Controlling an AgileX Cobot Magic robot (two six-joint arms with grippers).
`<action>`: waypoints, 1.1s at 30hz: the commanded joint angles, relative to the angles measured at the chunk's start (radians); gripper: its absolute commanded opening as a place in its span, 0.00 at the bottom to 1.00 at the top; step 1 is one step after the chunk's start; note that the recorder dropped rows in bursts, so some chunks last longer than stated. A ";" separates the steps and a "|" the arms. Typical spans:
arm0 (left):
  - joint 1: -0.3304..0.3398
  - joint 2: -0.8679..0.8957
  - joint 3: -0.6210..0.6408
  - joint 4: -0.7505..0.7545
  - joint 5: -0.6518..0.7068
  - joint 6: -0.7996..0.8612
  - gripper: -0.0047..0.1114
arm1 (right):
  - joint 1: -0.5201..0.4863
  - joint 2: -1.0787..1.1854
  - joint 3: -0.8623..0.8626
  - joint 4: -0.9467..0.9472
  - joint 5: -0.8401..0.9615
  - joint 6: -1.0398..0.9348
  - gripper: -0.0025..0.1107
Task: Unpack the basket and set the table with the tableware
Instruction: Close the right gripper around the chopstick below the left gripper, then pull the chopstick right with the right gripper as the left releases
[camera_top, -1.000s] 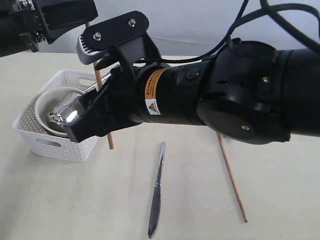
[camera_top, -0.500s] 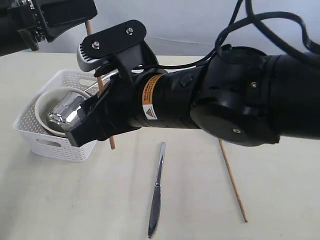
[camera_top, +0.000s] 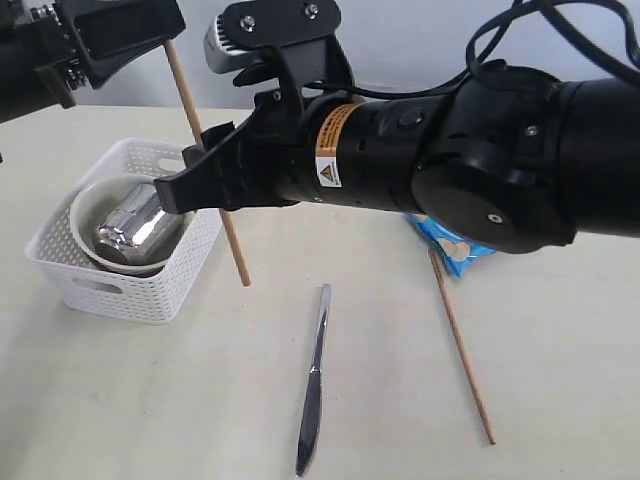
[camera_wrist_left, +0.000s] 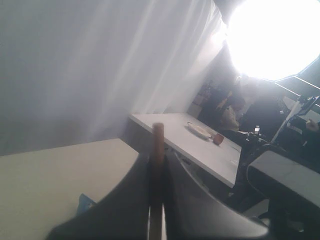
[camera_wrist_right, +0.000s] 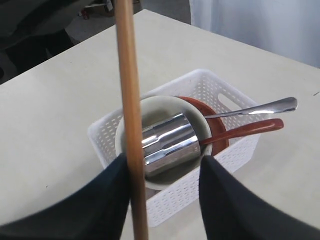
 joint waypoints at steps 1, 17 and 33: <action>0.002 -0.002 0.009 -0.018 -0.005 0.011 0.04 | -0.007 -0.010 -0.002 -0.005 -0.026 0.012 0.38; 0.002 -0.002 0.009 -0.004 -0.005 0.011 0.04 | -0.007 -0.021 -0.002 -0.005 -0.033 0.012 0.02; 0.002 -0.002 0.009 -0.004 -0.005 0.011 0.50 | -0.004 -0.021 -0.002 -0.007 -0.033 0.008 0.02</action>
